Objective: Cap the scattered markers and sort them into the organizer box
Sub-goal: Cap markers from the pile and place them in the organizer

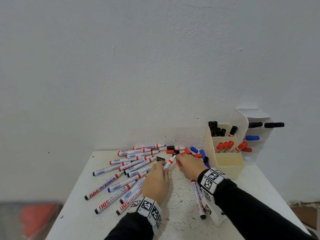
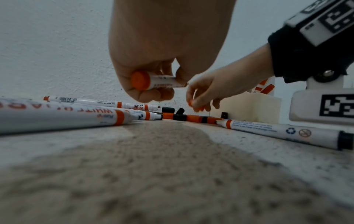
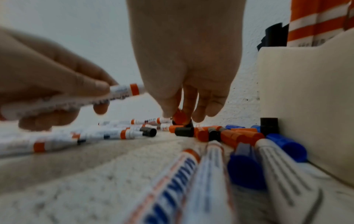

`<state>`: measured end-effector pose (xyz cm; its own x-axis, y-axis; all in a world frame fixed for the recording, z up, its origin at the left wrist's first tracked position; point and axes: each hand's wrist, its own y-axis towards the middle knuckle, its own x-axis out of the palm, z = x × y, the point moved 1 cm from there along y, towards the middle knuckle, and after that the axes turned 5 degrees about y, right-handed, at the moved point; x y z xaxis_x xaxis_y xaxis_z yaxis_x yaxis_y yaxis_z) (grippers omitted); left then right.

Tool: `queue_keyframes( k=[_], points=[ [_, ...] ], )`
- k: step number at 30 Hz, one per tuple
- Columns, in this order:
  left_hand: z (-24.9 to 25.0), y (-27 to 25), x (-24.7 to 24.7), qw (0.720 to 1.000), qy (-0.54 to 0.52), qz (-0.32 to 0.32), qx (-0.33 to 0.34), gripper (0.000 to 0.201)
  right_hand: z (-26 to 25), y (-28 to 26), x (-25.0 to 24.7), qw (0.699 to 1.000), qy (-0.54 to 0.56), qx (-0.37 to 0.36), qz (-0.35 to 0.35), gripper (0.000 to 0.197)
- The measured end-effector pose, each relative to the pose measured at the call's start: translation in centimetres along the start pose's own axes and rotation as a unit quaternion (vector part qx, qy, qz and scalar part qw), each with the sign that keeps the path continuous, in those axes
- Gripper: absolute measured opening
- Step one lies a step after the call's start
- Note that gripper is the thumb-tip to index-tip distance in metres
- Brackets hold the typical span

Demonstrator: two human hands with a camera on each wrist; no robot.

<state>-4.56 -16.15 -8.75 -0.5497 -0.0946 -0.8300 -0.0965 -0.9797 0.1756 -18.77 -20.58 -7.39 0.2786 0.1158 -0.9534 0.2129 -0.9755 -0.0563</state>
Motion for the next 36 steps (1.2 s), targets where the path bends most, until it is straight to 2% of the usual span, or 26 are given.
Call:
queue_keyframes(
  k=[2,3,5,6,8,10,13,17,21,24,29,32,34,36],
  points=[
    [-0.1,0.0,0.0,1.000,-0.002,0.002,-0.007,0.029,0.0,0.0,-0.7,0.989,0.125,0.021,0.076,0.012],
    [0.0,0.0,-0.1,1.000,0.000,0.002,-0.006,0.028,0.1,0.0,-1.2,0.972,0.201,0.035,0.120,0.010],
    [0.1,0.0,-0.1,1.000,0.002,0.001,-0.002,0.028,0.0,-0.3,-1.9,0.920,0.340,0.057,0.188,0.006],
    [0.3,-0.1,-0.2,1.000,0.002,0.001,0.002,0.029,-0.1,-0.4,-2.1,0.894,0.396,0.062,0.201,0.009],
    [0.6,-0.2,-0.3,1.000,-0.003,0.006,0.014,0.029,-0.4,-0.7,-2.2,0.866,0.464,0.066,0.176,0.013],
    [0.8,-0.3,-0.4,0.999,-0.012,0.013,0.028,0.029,-0.7,-1.0,-1.9,0.860,0.487,0.062,0.140,0.012],
    [0.9,-0.4,-0.6,0.999,-0.020,0.013,0.039,0.028,-0.6,-1.5,-1.7,0.839,0.522,0.057,0.141,0.009],
    [1.4,-0.8,-1.2,0.998,0.001,0.014,0.065,0.030,-0.3,-2.1,-1.7,0.844,0.510,0.080,0.147,0.018],
    [2.6,-1.7,-1.8,0.995,0.039,-0.002,0.097,0.036,0.1,-2.2,-1.9,0.909,0.389,0.110,0.102,0.035],
    [3.2,-1.7,-2.1,0.994,0.043,-0.030,0.101,0.028,-0.2,-2.5,-2.7,0.932,0.341,0.091,0.086,0.041],
    [5.2,-1.5,-2.3,0.979,-0.134,-0.136,0.076,0.028,-0.2,-3.9,-4.0,0.898,0.413,0.065,0.134,0.039],
    [5.9,-2.0,-2.3,0.954,-0.219,-0.203,0.028,0.034,-0.1,-4.7,-4.2,0.899,0.413,0.047,0.138,0.039],
    [6.3,-2.0,-2.4,0.942,-0.236,-0.239,0.008,0.037,0.2,-4.9,-4.0,0.904,0.403,0.049,0.132,0.042],
    [6.5,-2.0,-2.4,0.949,-0.199,-0.245,0.023,0.038,0.5,-5.0,-3.8,0.904,0.405,0.047,0.129,0.043]
  ],
)
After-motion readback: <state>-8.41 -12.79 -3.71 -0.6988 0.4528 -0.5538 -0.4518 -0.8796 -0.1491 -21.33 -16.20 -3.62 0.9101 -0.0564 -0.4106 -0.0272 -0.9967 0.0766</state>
